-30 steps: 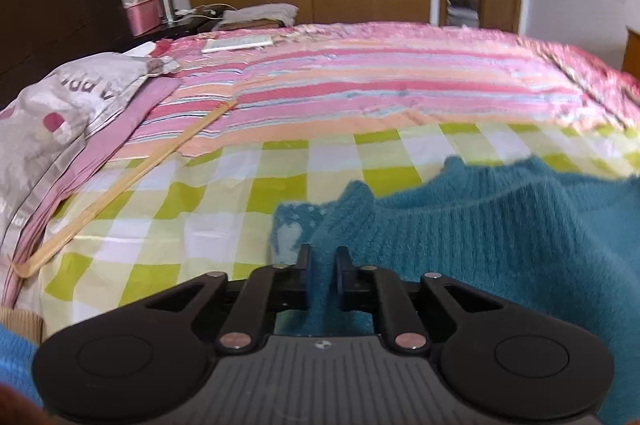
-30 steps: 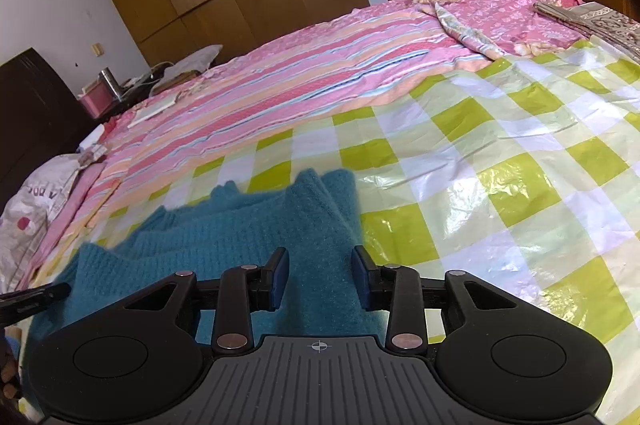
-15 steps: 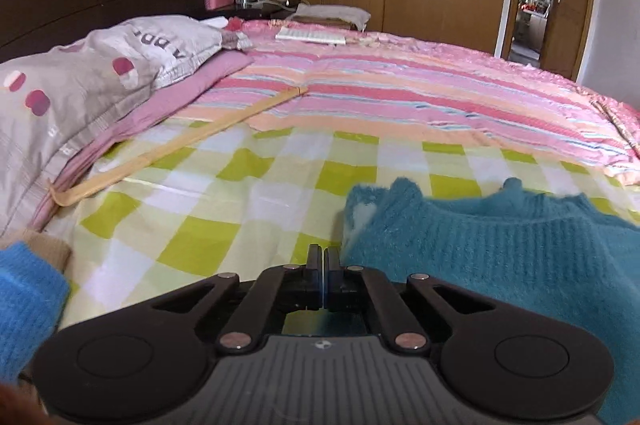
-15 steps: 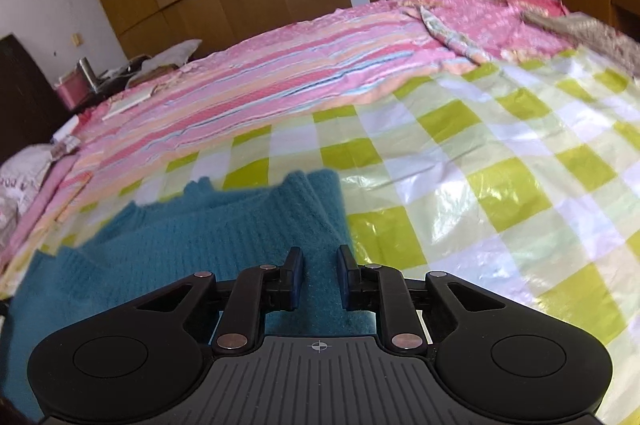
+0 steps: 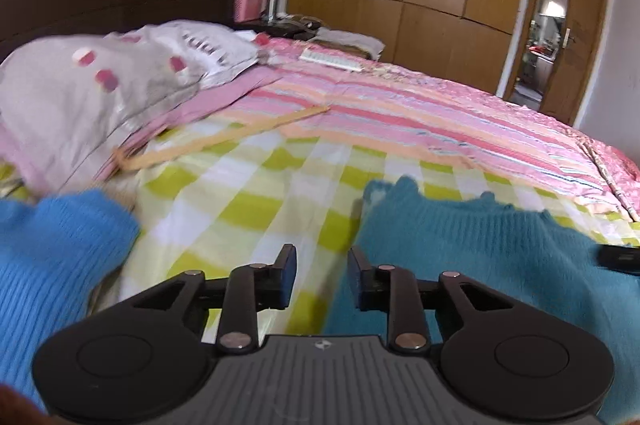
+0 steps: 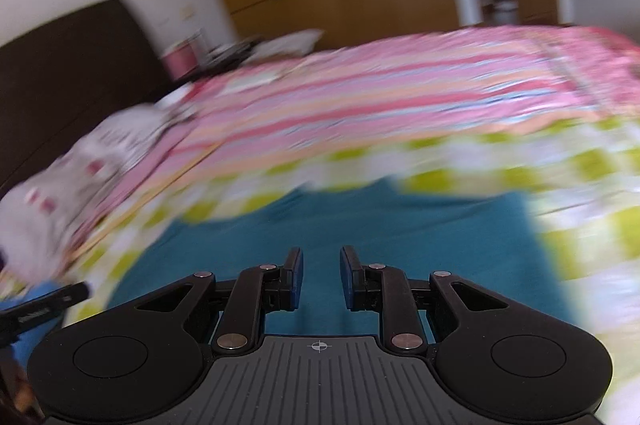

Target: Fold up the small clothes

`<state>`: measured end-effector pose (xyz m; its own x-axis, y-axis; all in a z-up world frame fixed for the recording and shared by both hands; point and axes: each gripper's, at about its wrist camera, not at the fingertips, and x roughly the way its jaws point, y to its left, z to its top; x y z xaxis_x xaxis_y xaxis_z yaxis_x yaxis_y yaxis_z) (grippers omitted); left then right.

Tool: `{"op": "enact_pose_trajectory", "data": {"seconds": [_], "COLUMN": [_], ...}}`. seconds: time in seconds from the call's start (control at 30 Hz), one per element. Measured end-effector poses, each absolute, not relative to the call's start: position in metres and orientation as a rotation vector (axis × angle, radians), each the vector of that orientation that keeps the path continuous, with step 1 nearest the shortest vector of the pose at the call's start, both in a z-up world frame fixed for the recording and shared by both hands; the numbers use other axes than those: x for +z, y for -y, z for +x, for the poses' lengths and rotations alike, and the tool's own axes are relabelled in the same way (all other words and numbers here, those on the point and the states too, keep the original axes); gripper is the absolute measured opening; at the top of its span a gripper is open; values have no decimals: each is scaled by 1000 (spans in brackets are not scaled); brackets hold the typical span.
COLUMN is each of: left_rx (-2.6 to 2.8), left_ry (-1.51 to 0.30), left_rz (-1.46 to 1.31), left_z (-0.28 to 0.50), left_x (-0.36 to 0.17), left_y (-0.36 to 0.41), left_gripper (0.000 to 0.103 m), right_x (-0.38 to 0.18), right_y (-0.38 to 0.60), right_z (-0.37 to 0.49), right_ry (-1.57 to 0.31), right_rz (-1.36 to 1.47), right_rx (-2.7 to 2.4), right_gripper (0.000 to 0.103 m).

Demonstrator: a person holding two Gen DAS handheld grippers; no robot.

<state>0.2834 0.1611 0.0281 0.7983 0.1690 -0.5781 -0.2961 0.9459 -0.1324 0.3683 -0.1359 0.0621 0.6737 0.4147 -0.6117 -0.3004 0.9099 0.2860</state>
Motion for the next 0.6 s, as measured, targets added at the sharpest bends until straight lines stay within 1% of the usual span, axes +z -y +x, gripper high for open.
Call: {"op": "enact_pose_trajectory", "data": {"seconds": [0.1,0.2,0.37,0.47,0.57,0.6], "left_rx": [249,260,259,258,261,260], "left_ry": [-626,-659,-657,-650,-650,-651], "left_rz": [-289,-329,-414,-433,-445,-449], "left_z": [272,268,255,248,244,244], "left_x": [16,2,-5,-6,-10,-12], "left_y": [-162,-161,-164,-163,-164,-165], "left_gripper": [35,35,36,36,39,40], "right_x": [39,23,47,57,58,57], "right_y": [95,72,60,43,15,6], "right_z": [376,387,389,396,403,405], "right_ry": [-823,-871,-846,-845,-868,-883], "right_rz": [134,49,56,75,95,104], "right_rx": [469,433,430,456,501,515], "right_gripper": [22,22,22,27,29,34]}}
